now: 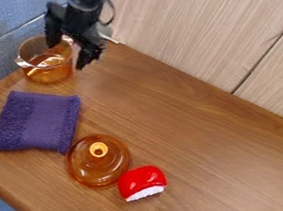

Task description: Move the orange pot to the left

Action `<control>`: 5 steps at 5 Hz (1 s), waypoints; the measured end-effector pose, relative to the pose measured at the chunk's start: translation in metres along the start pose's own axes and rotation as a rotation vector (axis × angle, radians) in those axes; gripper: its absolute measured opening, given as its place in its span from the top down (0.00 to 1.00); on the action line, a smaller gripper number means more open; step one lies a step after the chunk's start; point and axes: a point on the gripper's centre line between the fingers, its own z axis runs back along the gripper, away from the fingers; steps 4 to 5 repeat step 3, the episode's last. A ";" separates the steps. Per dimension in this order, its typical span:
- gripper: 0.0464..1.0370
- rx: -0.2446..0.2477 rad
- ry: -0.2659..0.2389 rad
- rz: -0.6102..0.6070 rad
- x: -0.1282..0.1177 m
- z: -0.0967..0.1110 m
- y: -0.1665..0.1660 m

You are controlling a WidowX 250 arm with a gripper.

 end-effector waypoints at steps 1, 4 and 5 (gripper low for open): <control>0.04 -0.023 -0.104 0.028 0.001 0.033 0.005; 0.04 -0.087 -0.170 0.045 -0.005 0.044 0.012; 0.04 -0.087 -0.170 0.045 -0.005 0.044 0.012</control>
